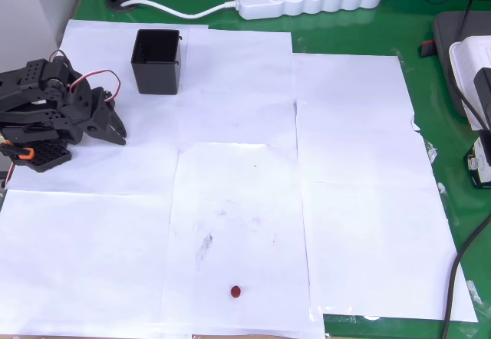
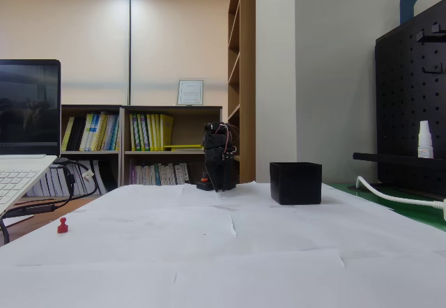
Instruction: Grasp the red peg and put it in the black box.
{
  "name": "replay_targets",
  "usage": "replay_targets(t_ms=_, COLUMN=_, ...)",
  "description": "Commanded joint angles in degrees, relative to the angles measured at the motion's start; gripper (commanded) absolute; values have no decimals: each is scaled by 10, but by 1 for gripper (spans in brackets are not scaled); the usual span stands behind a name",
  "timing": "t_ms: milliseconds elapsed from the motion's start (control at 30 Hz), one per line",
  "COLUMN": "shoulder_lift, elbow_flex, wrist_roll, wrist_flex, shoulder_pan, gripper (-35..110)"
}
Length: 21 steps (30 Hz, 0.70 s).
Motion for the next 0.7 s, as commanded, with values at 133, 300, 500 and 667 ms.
replay_targets(t_ms=133, shoulder_lift=91, elbow_flex=200, wrist_roll=-17, wrist_flex=19, shoulder_pan=15, gripper=0)
replay_targets(t_ms=300, shoulder_lift=222, elbow_flex=329, wrist_roll=-18, wrist_flex=40, shoulder_pan=33, gripper=0)
replay_targets(t_ms=500, shoulder_lift=383, elbow_flex=470, wrist_roll=-15, wrist_flex=47, shoulder_pan=103, gripper=0)
replay_targets(t_ms=667, shoulder_lift=497, elbow_flex=555, wrist_roll=-4, wrist_flex=-6, shoulder_pan=172, gripper=0)
